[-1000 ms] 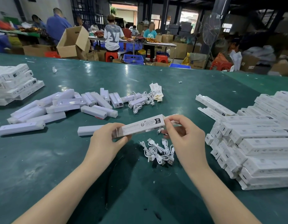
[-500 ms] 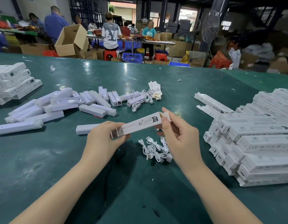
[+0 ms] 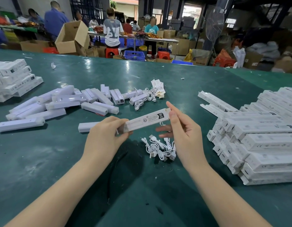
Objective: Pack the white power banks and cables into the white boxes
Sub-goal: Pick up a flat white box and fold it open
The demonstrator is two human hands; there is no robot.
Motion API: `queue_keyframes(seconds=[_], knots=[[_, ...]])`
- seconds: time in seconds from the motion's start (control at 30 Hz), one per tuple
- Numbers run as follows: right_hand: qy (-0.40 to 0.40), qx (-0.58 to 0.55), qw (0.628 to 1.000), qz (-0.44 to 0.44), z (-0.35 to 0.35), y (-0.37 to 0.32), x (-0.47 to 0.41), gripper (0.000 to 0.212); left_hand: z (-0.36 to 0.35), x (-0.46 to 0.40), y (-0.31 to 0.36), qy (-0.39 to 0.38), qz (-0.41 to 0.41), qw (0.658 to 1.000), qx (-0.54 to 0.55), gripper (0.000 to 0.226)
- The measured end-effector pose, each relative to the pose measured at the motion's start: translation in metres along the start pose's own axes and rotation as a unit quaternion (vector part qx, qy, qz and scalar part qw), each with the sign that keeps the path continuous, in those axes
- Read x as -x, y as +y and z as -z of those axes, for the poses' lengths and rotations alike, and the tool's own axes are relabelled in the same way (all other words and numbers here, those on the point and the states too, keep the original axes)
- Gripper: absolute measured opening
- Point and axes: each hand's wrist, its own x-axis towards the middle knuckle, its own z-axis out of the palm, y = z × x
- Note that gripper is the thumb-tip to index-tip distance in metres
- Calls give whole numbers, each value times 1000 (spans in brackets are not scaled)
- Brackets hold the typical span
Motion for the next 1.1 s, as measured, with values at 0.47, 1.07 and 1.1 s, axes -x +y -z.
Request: queue_keyframes(seconds=[0.47,1.07,1.1], knots=[[18,206,949,239,12,-15,-1,26,-18,0,-6,-28,-1,981,193,33],[-14,376,845,380,18,-19,-10,9,-20,-4,-10,-2,18,977,213,31],[-17,376,850,367,17,-18,-10,11,-20,-4,-9,-1,9,979,206,31]])
